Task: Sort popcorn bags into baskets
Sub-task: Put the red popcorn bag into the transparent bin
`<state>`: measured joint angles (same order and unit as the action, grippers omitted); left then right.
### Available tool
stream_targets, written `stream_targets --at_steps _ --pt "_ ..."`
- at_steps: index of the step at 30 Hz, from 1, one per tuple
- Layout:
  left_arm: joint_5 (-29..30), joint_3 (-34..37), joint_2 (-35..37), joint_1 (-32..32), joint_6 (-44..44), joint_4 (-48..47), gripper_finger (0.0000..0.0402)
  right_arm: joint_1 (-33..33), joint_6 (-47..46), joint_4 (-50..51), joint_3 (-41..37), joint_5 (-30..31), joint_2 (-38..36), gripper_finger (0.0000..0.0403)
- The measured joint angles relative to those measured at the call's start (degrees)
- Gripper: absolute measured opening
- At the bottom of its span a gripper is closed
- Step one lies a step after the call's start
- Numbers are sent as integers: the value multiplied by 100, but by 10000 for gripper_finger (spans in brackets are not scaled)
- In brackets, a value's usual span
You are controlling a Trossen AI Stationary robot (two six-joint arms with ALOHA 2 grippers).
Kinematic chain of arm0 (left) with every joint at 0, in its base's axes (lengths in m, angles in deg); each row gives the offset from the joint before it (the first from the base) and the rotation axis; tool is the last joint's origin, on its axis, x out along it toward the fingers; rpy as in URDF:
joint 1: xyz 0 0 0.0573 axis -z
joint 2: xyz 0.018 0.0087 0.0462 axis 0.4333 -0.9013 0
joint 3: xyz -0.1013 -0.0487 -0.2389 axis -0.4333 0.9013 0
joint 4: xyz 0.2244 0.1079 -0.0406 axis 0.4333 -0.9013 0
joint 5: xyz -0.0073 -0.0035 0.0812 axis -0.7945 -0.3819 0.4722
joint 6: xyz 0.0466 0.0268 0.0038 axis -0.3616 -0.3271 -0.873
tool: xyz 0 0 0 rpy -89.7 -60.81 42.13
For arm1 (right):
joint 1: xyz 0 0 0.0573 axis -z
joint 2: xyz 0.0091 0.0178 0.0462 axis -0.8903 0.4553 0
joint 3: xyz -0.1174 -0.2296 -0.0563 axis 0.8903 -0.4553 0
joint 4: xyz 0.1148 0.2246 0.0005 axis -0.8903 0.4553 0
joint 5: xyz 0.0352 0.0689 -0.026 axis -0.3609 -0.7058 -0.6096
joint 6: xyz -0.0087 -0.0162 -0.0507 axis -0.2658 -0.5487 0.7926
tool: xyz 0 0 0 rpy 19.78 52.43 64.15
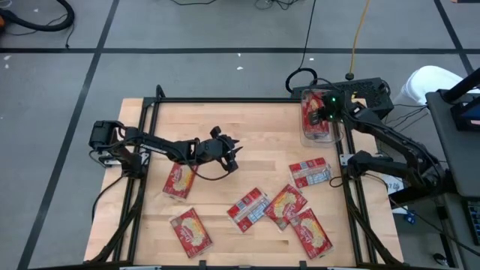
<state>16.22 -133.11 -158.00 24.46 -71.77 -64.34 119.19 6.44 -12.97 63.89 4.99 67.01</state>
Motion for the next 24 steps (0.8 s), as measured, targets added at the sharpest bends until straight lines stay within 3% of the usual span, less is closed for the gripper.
stream_targets --at_steps 14,24 --pt "-20 0 0 0 -2 -1 131 77 33 -11 0 90 132 51" --pt "-28 0 0 0 0 19 131 -234 79 -267 0 923 319 92"
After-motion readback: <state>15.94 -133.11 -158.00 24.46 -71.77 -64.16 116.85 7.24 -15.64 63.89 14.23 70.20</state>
